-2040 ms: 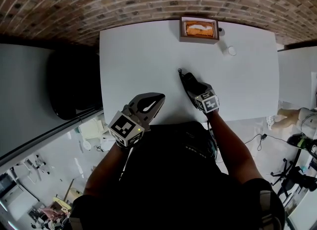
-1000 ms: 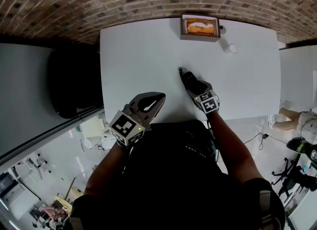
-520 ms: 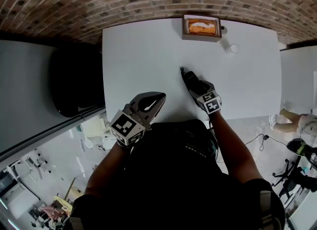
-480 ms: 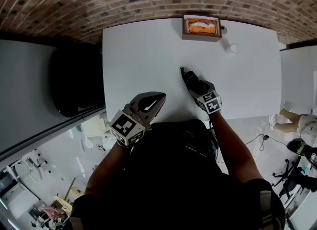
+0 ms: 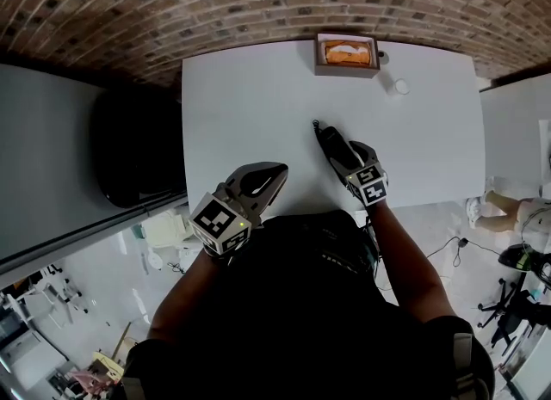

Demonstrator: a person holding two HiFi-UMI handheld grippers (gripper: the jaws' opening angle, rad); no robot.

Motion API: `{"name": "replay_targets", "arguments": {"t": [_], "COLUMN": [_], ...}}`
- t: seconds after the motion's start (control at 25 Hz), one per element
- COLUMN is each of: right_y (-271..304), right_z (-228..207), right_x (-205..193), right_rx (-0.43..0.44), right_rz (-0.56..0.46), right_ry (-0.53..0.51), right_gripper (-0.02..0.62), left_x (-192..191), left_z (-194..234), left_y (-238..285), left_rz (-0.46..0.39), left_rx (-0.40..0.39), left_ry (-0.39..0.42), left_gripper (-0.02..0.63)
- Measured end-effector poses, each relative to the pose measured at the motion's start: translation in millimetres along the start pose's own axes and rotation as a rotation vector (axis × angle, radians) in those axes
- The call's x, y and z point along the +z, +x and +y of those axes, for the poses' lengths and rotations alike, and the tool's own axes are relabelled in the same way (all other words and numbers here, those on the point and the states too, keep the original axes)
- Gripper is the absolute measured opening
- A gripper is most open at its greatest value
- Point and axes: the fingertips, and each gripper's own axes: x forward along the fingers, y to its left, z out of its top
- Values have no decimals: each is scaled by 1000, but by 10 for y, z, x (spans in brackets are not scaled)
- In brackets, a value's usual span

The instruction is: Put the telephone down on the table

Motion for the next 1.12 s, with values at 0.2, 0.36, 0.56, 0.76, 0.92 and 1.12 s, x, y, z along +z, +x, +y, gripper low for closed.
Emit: {"name": "replay_targets", "arguments": {"t": [0.2, 0.36, 0.56, 0.76, 0.92, 1.12], "right_y": [-253, -535, -899, -1273, -1518, -1730], "right_z": [129, 378, 719, 1025, 1237, 1405], "right_x": [332, 688, 1074, 1432, 1697, 1927], "right_rx": [-17, -19, -1, 1, 9, 14], "right_rz": [-88, -170, -264, -365, -448, -496], "right_ry": [9, 6, -7, -42, -70, -107], "right_gripper": [276, 275, 273, 130, 35, 23], "left_x": [60, 125, 225, 281, 359, 378], "left_z": [-46, -103, -148, -164, -188, -214], "left_y": [-93, -186, -301, -414, -465, -526], "left_rz": [-29, -61, -99, -125, -147, -158], "left_rx": [-21, -44, -68, -73, -83, -95], "left_ry": [13, 30, 41, 44, 62, 67], "left_gripper": [6, 6, 6, 6, 6, 6]}}
